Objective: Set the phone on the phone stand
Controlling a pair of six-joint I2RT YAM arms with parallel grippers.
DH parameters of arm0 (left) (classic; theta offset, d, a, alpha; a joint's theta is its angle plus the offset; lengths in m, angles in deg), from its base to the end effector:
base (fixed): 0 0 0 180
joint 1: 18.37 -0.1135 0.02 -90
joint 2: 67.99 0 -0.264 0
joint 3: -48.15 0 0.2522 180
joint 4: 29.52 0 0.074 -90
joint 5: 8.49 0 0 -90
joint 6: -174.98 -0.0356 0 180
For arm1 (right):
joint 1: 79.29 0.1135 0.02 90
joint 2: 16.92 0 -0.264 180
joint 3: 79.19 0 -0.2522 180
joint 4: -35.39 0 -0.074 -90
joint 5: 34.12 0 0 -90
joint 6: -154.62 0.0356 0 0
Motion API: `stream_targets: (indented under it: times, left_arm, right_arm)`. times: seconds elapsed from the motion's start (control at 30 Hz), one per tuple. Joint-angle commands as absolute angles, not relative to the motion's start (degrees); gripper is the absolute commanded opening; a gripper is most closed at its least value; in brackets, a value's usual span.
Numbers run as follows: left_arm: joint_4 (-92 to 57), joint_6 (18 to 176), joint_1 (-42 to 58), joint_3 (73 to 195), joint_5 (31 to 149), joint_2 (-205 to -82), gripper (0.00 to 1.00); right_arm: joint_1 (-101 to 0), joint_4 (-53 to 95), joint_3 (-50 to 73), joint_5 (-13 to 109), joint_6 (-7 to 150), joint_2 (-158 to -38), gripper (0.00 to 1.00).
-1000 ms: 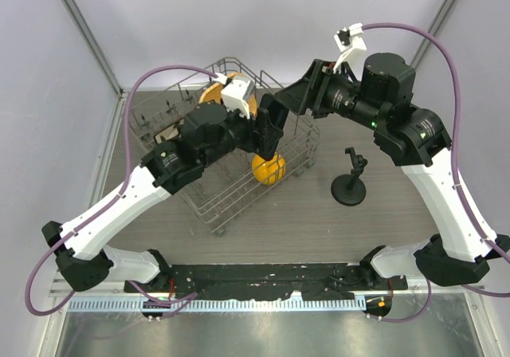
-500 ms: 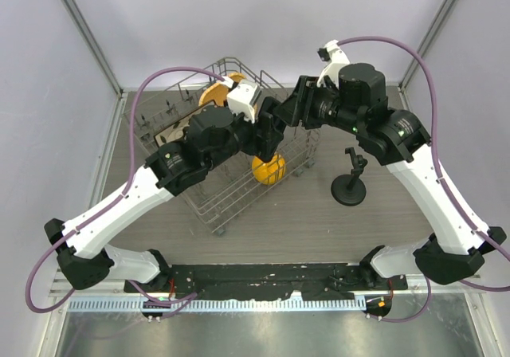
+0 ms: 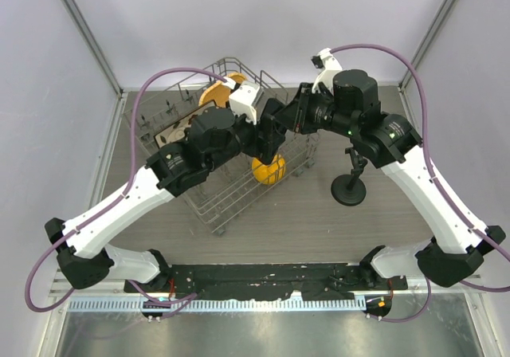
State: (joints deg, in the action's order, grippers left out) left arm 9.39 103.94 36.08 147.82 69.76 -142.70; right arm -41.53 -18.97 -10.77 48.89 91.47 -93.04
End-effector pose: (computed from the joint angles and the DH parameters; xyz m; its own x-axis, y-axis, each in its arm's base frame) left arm 0.1714 -0.2274 0.4483 -0.3540 -0.0517 -0.9338 0.5991 0.7541 -0.2689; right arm 0.2073 0.1660 0.4807 -0.5441 0.1456 -0.8263 -0.5078 0.7268 0.4625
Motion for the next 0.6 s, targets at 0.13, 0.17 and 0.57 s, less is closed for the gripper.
stream_targets:
  times: [0.13, 0.17, 0.57]
  left_arm:
    - [11.7, 103.3, 36.6, 153.8, 75.7, -140.0, 0.79]
    - [12.5, 103.5, 36.6, 153.4, 78.0, -139.0, 0.9]
    - [8.5, 112.7, 17.8, 146.6, 139.8, -132.9, 0.96]
  right_arm:
    - [-41.6, -14.4, -9.5, 48.2, 86.0, -88.6, 0.01]
    - [-42.4, -14.6, -9.8, 46.2, 84.0, -87.6, 0.0]
    - [-44.8, -13.2, -4.6, 1.1, 70.8, -79.6, 0.0]
